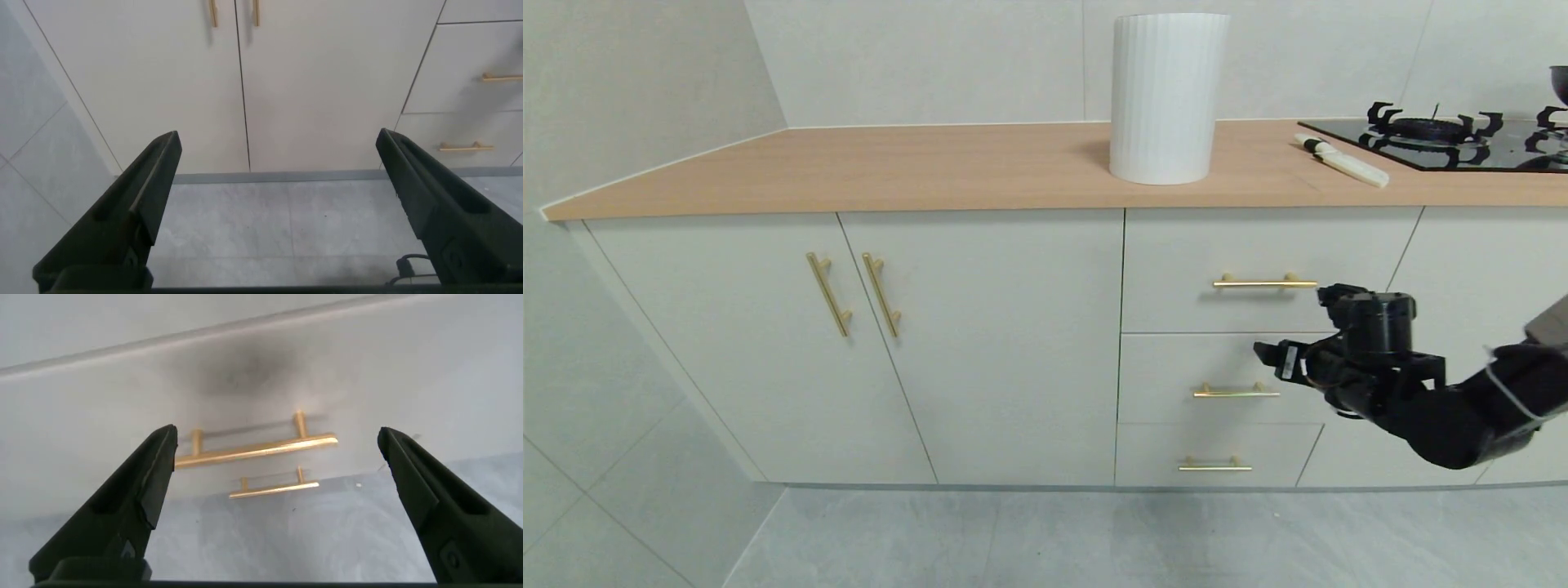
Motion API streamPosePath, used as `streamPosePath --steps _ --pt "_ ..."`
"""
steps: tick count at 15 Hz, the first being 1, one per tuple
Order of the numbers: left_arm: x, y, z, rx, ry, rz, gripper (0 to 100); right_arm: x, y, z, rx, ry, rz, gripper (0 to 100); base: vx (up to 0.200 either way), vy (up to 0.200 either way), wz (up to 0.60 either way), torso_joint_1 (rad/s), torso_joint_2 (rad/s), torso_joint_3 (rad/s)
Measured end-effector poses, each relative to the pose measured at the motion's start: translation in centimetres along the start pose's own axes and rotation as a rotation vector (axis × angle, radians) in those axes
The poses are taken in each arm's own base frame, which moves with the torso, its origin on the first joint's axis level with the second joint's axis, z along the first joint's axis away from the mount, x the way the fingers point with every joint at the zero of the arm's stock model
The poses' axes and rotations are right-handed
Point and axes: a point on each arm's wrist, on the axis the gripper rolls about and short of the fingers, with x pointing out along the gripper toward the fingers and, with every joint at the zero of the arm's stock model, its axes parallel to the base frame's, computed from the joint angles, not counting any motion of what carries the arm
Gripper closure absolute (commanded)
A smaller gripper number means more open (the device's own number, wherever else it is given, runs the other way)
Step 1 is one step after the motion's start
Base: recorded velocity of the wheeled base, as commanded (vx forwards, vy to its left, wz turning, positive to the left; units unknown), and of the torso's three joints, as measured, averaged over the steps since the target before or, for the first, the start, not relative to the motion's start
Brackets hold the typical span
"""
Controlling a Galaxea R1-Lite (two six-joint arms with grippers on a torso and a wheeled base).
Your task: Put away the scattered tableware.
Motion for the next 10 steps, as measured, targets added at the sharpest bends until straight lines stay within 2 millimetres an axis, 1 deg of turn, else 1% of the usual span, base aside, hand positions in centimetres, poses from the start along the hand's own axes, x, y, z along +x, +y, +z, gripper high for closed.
streamPosePath --steps 3,4,5,8,10 --pt "0.0 0.0 0.0 0.000 0.000 0.000 0 -7.4 -1.0 3.2 -0.003 -0.115 0.011 0 0.000 0.000 0.00 0.000 0.00 0.000" --pt "0.0 0.0 0.0 0.000 0.000 0.000 0 -9.7 -1.5 3.9 -0.010 -0.155 0.014 0 0.000 0.000 0.00 0.000 0.00 0.000" --pt "0.0 0.0 0.0 -0.001 0.000 0.000 0 -12.5 -2.1 4.6 -0.025 -0.204 0.018 0 0.000 0.000 0.00 0.000 0.00 0.000" --pt "0.0 0.0 0.0 -0.001 0.000 0.000 0 -20.2 -4.2 5.4 -0.088 -0.315 0.008 0 0.000 0.000 0.00 0.000 0.00 0.000" --pt "0.0 0.0 0.0 0.000 0.000 0.000 0 -25.1 -5.9 5.0 -0.137 -0.348 -0.011 0 0.000 0.000 0.00 0.000 0.00 0.000"
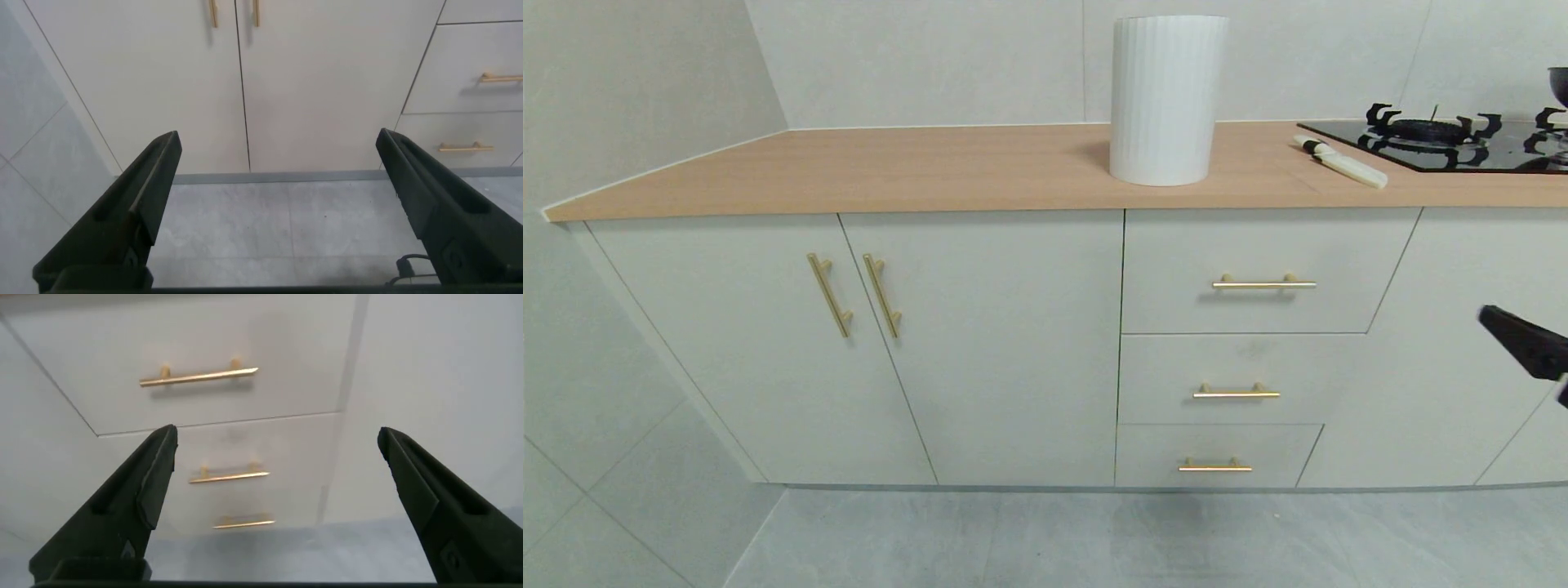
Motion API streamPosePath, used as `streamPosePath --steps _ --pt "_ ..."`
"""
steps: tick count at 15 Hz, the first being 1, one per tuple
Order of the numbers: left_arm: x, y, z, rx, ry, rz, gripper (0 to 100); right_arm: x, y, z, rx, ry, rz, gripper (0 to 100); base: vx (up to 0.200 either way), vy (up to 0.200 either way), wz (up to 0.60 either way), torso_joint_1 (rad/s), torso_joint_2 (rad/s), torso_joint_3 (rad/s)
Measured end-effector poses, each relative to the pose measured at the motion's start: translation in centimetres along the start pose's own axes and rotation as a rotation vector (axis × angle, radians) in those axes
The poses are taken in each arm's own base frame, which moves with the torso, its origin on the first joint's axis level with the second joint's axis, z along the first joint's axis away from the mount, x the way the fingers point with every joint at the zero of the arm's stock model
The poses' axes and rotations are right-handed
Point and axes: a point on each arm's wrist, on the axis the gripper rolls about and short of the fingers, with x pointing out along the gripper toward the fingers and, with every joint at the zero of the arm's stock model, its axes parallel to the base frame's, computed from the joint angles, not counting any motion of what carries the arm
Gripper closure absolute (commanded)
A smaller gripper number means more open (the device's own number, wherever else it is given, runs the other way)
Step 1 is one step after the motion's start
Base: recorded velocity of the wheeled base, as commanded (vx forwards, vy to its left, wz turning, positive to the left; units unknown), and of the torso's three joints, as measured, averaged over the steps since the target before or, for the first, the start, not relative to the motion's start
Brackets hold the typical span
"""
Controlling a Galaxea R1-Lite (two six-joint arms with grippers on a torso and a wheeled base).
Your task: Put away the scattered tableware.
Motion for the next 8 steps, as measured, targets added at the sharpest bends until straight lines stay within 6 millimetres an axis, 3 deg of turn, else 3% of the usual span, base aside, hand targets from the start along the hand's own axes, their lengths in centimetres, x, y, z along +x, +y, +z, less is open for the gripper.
streamPosePath --steps 4,8 --pt "0.0 0.0 0.0 0.000 0.000 0.000 0 -8.7 -3.4 -0.6 -0.084 0.004 -0.077 0 0.000 0.000 0.00 0.000 0.00 0.000" --pt "0.0 0.0 0.0 0.000 0.000 0.000 0 -14.7 -5.0 -3.0 -0.124 -0.098 -0.145 0 0.000 0.000 0.00 0.000 0.00 0.000"
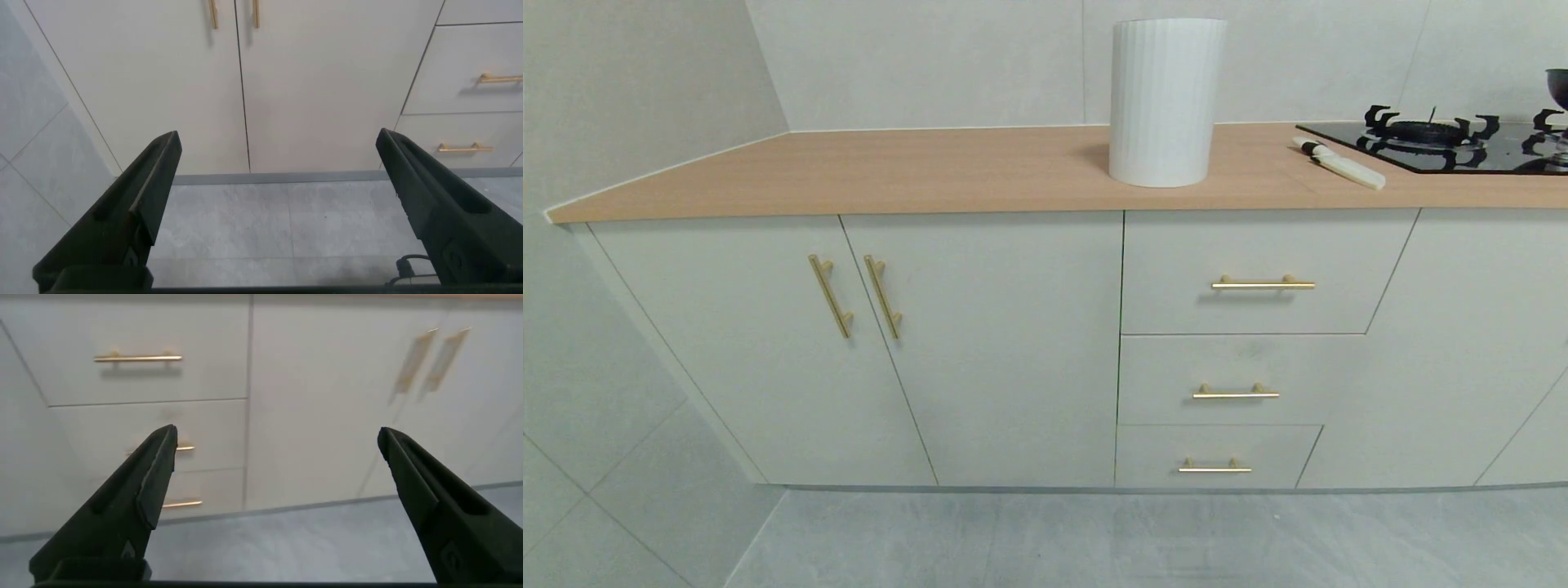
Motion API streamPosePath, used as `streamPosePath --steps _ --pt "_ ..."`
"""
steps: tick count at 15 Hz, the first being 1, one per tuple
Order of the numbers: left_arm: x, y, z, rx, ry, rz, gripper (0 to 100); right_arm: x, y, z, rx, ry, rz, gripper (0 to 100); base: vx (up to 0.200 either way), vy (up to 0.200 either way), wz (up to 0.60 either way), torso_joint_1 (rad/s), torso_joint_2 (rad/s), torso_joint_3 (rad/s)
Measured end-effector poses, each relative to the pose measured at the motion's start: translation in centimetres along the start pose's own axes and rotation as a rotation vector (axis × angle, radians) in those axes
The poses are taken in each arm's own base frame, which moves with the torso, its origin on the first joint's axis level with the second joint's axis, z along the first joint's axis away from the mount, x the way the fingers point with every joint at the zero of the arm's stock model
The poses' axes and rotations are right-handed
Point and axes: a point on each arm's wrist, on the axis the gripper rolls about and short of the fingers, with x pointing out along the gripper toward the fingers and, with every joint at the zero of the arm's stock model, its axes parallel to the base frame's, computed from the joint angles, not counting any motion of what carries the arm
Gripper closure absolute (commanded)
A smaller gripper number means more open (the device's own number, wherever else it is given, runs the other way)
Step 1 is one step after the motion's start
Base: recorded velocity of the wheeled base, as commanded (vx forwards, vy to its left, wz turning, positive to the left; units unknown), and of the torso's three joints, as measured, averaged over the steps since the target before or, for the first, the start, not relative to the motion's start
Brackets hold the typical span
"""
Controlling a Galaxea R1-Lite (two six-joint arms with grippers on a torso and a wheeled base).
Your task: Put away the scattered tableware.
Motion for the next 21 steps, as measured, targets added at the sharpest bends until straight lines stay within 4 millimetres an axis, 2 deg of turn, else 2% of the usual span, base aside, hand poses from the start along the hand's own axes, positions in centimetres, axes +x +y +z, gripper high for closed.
streamPosePath --steps 3,6,11,14,16,21 --pt "0.0 0.0 0.0 0.000 0.000 0.000 0 -2.2 -0.1 -2.4 -0.021 -0.055 -0.035 0 0.000 0.000 0.00 0.000 0.00 0.000" --pt "0.0 0.0 0.0 -0.001 0.000 0.000 0 -3.1 0.2 -4.2 -0.019 -0.093 -0.008 0 0.000 0.000 0.00 0.000 0.00 0.000" --pt "0.0 0.0 0.0 0.000 0.000 0.000 0 -2.0 1.5 -8.4 0.068 -0.031 0.223 0 0.000 0.000 0.00 0.000 0.00 0.000" --pt "0.0 0.0 0.0 -0.001 0.000 0.000 0 -1.3 2.0 -10.5 0.071 -0.013 0.251 0 0.000 0.000 0.00 0.000 0.00 0.000" --pt "0.0 0.0 0.0 -0.001 0.000 0.000 0 -1.2 2.2 -11.7 0.063 0.057 0.263 0 0.000 0.000 0.00 0.000 0.00 0.000" --pt "0.0 0.0 0.0 -0.001 0.001 0.000 0 -1.1 2.3 -11.9 0.088 0.068 0.268 0 0.000 0.000 0.00 0.000 0.00 0.000"
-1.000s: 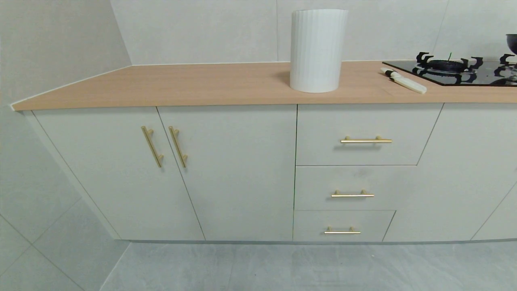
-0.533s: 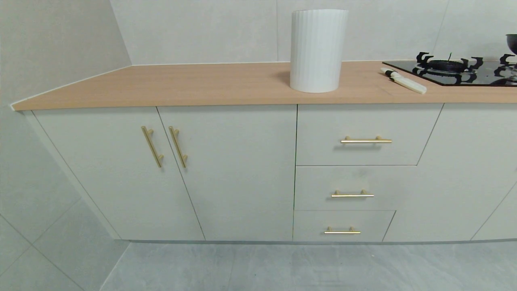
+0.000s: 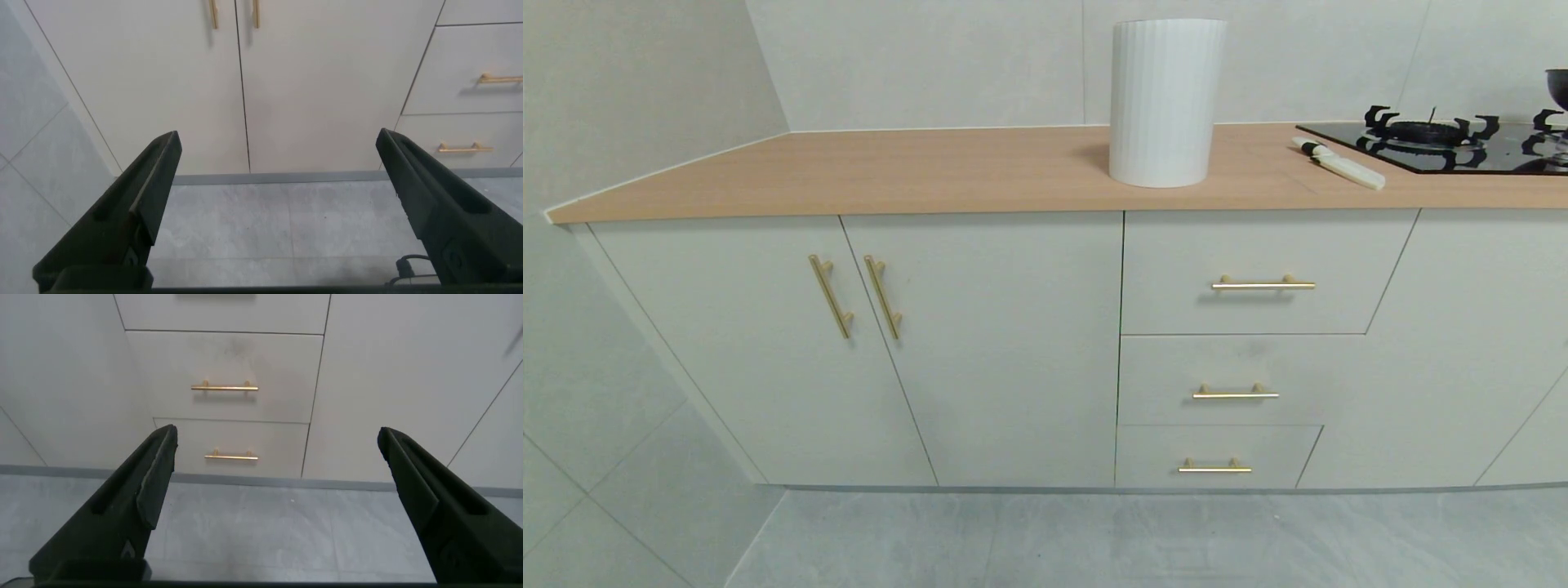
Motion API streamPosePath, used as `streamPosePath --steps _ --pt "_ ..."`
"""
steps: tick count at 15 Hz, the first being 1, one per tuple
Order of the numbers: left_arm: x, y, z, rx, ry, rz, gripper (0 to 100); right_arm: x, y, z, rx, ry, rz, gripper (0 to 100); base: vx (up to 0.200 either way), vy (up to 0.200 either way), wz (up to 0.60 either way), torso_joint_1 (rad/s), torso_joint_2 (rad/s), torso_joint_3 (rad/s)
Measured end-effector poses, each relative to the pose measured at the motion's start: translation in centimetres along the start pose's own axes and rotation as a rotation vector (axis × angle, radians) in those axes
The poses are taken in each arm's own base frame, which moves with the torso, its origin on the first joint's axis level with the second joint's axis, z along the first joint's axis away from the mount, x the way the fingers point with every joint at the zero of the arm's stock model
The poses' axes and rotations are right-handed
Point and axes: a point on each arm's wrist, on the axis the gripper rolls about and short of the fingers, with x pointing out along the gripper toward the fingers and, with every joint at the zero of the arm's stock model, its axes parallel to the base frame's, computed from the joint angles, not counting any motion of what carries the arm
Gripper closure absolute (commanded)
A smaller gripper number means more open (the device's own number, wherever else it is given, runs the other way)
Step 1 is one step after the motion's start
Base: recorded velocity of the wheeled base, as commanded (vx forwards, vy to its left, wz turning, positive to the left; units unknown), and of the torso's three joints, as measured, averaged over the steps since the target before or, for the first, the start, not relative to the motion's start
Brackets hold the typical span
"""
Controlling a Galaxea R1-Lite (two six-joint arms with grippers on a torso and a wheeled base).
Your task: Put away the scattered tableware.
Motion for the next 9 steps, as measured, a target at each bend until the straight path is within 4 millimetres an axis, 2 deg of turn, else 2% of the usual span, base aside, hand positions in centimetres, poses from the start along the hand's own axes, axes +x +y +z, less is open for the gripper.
streamPosePath --steps 9 --pt "0.00 0.00 0.01 0.007 -0.001 -0.002 0 0.01 0.00 -0.06 0.004 0.004 0.001 0 0.000 0.000 0.00 0.000 0.00 0.000"
